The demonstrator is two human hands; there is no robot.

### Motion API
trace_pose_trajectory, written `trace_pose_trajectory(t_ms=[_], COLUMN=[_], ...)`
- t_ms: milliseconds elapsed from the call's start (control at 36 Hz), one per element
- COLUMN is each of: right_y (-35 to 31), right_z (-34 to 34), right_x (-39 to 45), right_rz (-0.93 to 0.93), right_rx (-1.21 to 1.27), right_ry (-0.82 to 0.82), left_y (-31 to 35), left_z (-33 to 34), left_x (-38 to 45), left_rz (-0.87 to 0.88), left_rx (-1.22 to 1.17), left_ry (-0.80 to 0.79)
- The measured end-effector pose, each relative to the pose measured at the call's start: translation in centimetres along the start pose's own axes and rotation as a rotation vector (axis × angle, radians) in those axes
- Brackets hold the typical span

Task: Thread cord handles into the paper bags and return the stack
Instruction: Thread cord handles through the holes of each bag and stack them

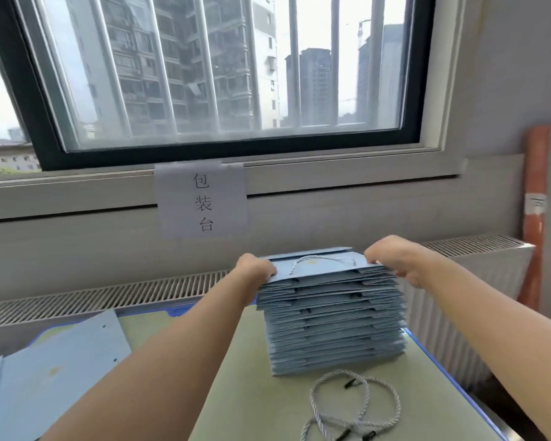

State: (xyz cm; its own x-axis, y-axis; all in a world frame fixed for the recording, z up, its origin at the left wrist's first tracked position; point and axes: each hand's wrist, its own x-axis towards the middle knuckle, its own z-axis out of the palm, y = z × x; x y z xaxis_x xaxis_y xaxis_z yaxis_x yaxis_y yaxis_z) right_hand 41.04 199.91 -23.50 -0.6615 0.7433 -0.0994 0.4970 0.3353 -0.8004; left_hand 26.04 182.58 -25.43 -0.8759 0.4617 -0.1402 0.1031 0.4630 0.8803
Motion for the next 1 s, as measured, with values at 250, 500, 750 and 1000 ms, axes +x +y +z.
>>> trace_pose_trajectory(t_ms=[250,500,750,1000], right_y=[0.6,0.3,3.5,3.5], right_z=[1.1,2.9,5.4,5.4], right_x=[-0.4,-2.4,-4.6,-5.0], right_rz=[-0.196,-0.350,-0.359,-0.322], right_rx=[-0.199,-0.721,-0.698,-0.775], right_ry=[0.037,0.076,0.114,0.016], left_y=[0.5,-1.2,-3.8,-4.1], left_z=[0.2,2.4,3.8,4.0], left_x=[-2.2,-5.9,-8.1,-7.0], left_rz=[0.216,0.317,0.395,0.391], left_rx=[0.398,0.741,0.728,0.872], left_ry=[0.088,-0.101,-0.020,-0.088])
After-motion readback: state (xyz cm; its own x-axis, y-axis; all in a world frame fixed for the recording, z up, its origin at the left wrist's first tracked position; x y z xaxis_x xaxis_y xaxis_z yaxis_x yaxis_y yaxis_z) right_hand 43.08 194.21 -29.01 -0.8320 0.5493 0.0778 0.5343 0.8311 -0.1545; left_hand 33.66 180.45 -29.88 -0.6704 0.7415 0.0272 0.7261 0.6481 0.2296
